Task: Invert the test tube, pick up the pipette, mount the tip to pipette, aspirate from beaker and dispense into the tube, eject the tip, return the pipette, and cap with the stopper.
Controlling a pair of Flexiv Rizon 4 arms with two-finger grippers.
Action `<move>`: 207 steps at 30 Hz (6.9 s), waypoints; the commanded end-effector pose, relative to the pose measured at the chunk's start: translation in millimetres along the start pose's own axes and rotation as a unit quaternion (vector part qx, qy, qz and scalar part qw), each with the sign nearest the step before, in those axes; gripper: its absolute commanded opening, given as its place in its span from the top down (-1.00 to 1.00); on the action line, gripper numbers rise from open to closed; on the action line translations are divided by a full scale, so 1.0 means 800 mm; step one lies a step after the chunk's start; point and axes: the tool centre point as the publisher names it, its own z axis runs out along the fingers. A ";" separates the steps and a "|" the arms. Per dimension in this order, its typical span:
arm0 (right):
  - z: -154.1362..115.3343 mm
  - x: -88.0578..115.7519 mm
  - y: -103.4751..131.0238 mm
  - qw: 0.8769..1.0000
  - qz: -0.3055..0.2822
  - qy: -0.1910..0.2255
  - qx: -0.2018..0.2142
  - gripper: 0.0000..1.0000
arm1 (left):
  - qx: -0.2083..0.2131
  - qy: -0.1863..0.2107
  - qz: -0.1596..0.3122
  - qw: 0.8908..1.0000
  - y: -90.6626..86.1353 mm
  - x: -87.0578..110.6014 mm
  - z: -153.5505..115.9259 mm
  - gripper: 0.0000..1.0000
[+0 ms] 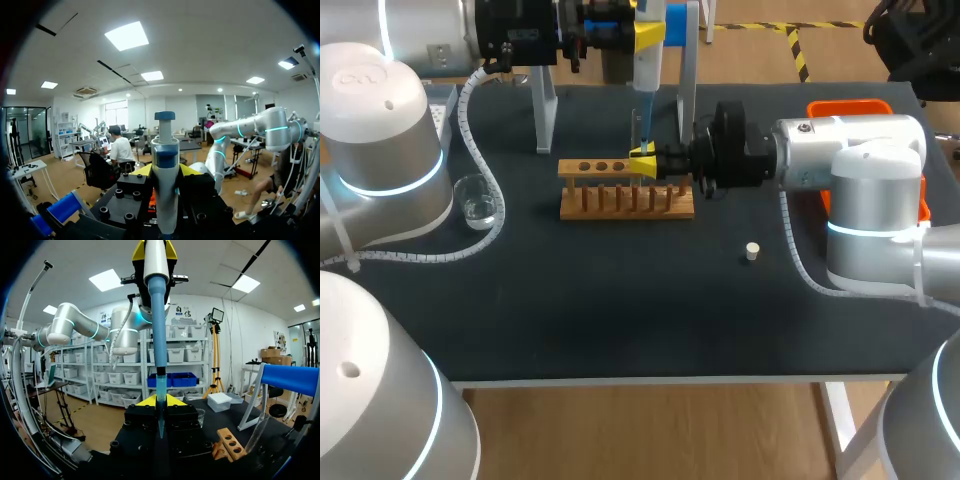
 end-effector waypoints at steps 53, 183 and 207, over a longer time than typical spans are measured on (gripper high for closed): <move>-0.007 -0.006 0.007 1.000 -0.017 -0.002 0.014 -1.00 | 0.000 0.000 0.000 1.000 0.001 0.000 0.000 1.00; -0.094 0.010 -0.049 0.998 -0.024 0.027 0.057 -1.00 | -0.009 -0.185 0.046 0.982 0.153 -0.161 -0.308 1.00; -0.094 0.010 -0.049 0.998 -0.024 0.027 0.057 -1.00 | -0.001 -0.187 0.029 0.982 0.152 -0.158 -0.314 1.00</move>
